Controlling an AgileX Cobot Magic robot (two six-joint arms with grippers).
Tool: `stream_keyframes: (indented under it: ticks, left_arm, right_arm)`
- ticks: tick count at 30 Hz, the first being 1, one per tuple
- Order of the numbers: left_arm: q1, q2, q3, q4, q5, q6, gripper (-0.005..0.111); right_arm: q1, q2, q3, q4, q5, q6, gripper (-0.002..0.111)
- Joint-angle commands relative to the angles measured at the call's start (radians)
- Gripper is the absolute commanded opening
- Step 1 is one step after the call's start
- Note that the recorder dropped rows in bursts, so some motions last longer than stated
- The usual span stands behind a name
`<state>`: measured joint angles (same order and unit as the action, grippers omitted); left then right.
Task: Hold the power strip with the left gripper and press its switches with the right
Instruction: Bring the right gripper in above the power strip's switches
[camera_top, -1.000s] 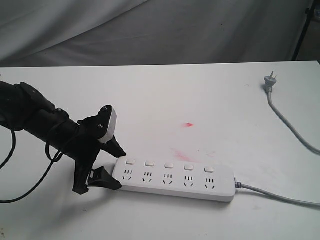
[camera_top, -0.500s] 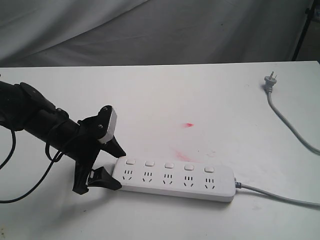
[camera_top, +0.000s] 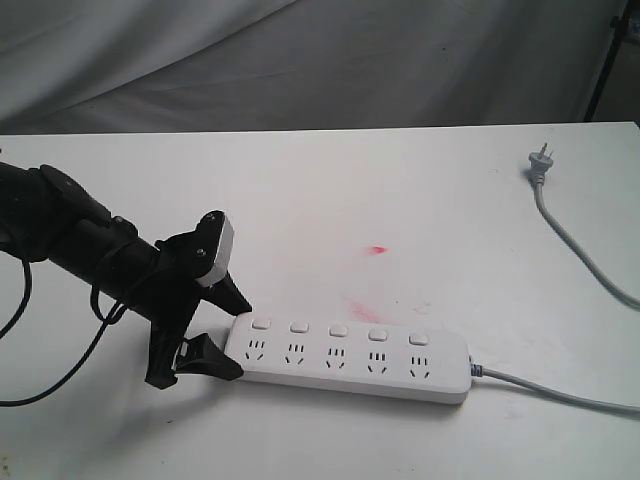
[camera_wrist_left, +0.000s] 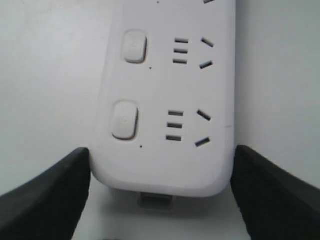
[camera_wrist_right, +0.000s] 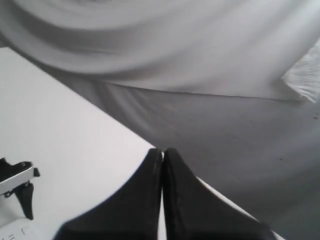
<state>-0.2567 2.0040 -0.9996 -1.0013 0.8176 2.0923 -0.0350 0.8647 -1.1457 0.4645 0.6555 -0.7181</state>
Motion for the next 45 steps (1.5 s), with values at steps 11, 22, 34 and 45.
stream_keyframes:
  ticks: [11,22,34,45]
  left_arm:
    - [-0.004,-0.002,-0.006,-0.015,-0.01,0.001,0.0]
    - [-0.004,-0.002,-0.006,-0.015,-0.01,0.001,0.0]
    - [-0.004,-0.002,-0.006,-0.015,-0.008,0.001,0.0]
    - [-0.004,-0.002,-0.006,-0.015,-0.008,0.001,0.0]
  right_arm:
    - [0.005,0.365,-0.17,0.271,0.248,-0.519,0.0]
    - [0.005,0.541,-0.17,0.356,0.272,-0.552,0.007]
    - [0.005,0.553,-0.17,0.353,0.24,-0.596,0.07]
    - [0.005,0.572,-0.17,0.326,0.266,-0.512,0.095]
